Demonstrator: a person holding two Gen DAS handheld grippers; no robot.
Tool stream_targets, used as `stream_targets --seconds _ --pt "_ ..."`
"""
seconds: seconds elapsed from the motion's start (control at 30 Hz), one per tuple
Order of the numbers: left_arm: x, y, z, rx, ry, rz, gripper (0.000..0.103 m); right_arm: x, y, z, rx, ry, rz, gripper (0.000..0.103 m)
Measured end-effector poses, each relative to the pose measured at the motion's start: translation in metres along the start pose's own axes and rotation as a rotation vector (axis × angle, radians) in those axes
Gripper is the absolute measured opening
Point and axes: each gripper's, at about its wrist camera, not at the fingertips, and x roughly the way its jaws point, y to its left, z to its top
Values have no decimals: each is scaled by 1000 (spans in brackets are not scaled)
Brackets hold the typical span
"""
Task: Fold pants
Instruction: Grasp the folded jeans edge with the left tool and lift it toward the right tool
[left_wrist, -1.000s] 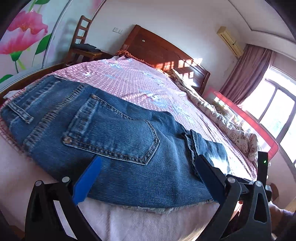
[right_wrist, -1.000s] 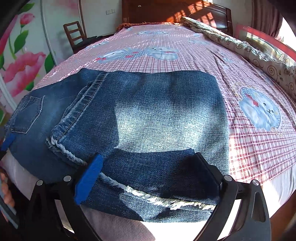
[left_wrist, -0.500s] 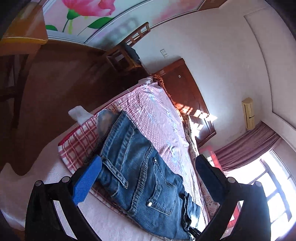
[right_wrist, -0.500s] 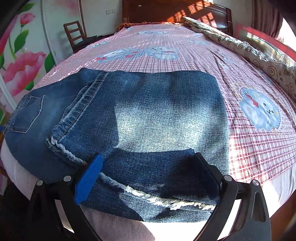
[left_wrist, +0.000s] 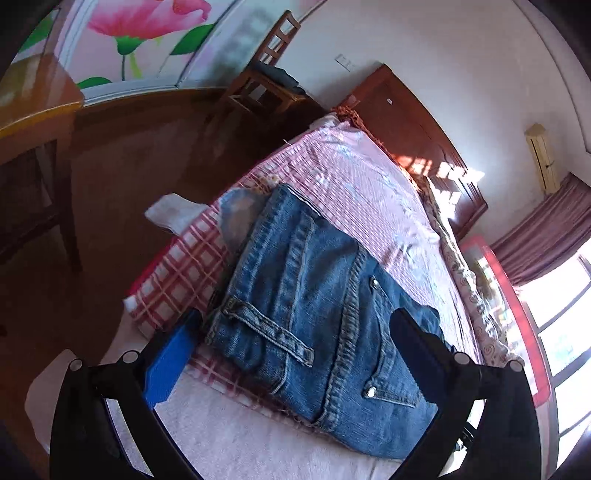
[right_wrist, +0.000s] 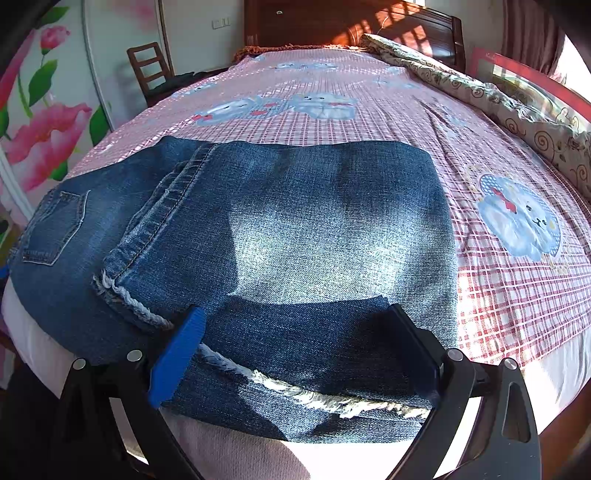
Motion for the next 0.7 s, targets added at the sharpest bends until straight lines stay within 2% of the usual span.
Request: stream_targets --seconds 0.17,0.2,0.23,0.3,0.33,0.37,0.47,0.53,0.63,0.7 --pt "2 2 6 -50 22 -46 99 -1 0 -1 -1 -1 0 96" --pt "3 2 7 -51 23 -38 93 -1 0 -1 0 -1 0 96" --pt "5 2 9 -52 30 -16 84 -1 0 -1 0 -1 0 96" --pt "11 8 9 -97 58 18 30 -1 0 -1 0 -2 -1 96" --pt "11 14 9 -123 54 26 25 -1 0 -1 1 -3 0 96" --pt "12 18 9 -134 52 12 23 -1 0 -1 0 -3 0 96" --pt "15 9 7 -75 48 66 18 -1 0 0 0 -2 0 97" --pt "15 10 9 -126 37 55 16 -1 0 1 -3 7 7 98" --pt "7 7 7 -195 -8 10 15 -5 -6 6 6 30 64 99" --pt "-1 -1 6 -199 -35 -21 15 -13 -24 6 92 8 163 99"
